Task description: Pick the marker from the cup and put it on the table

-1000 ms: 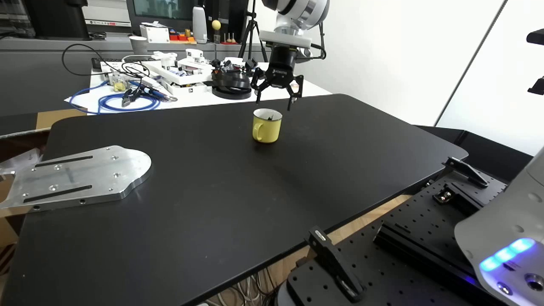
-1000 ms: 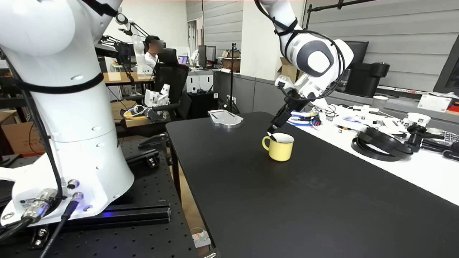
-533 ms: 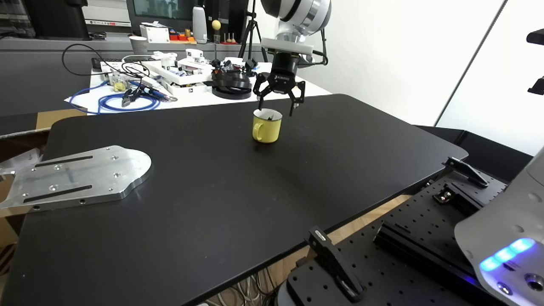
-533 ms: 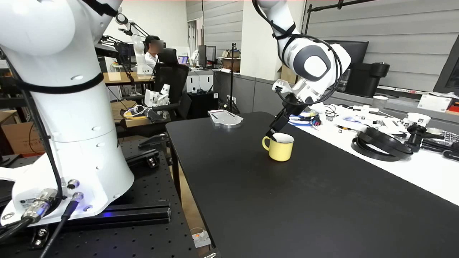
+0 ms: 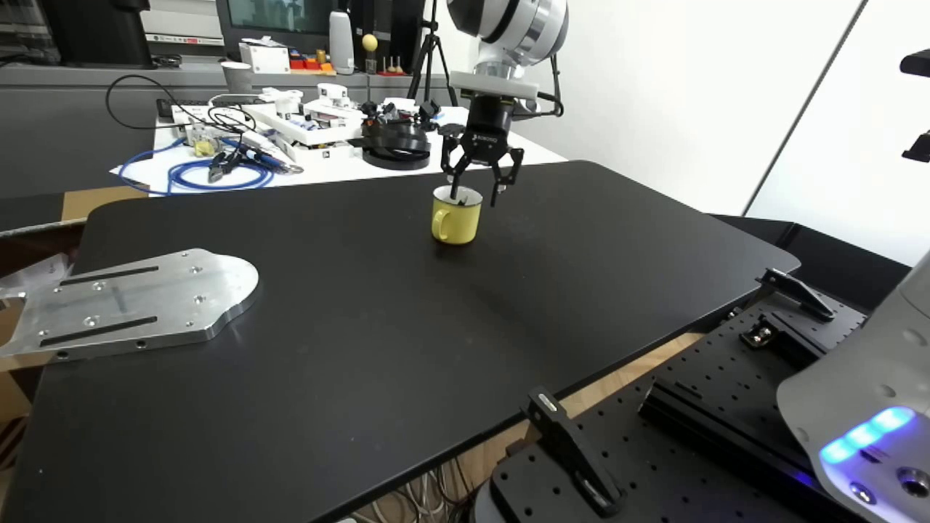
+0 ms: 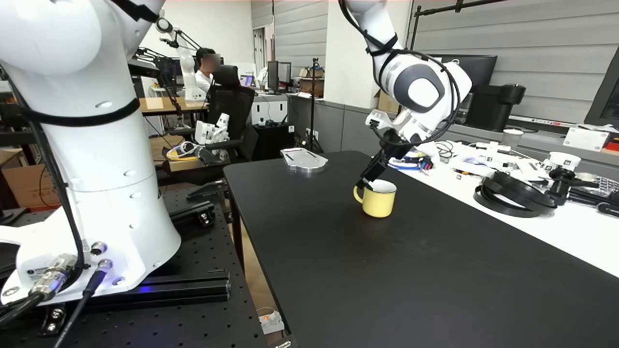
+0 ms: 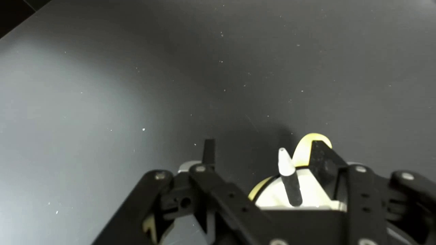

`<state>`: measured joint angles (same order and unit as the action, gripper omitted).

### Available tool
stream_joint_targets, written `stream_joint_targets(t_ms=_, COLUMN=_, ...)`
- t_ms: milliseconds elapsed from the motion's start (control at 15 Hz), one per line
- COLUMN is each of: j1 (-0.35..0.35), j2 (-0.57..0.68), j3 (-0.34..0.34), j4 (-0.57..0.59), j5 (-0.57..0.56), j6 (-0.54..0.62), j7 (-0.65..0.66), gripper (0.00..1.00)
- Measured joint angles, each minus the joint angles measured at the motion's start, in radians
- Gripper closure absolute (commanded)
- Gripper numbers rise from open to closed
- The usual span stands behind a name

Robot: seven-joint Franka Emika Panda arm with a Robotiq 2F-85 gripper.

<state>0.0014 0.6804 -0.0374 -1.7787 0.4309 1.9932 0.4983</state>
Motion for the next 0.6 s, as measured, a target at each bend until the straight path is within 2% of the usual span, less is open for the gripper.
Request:
stream_joint_targets(t_ms=400, j1=0.005, j2=0.000, j3=0.000, j4=-0.005, j5=-0.002, j6=0.020, j7=-0.012, gripper=0.98)
stream_joint_targets(t_ms=600, j1=0.009, j2=-0.001, j3=0.001, j4=-0.005, j5=-0.002, j6=0.027, j7=-0.019, gripper=0.98)
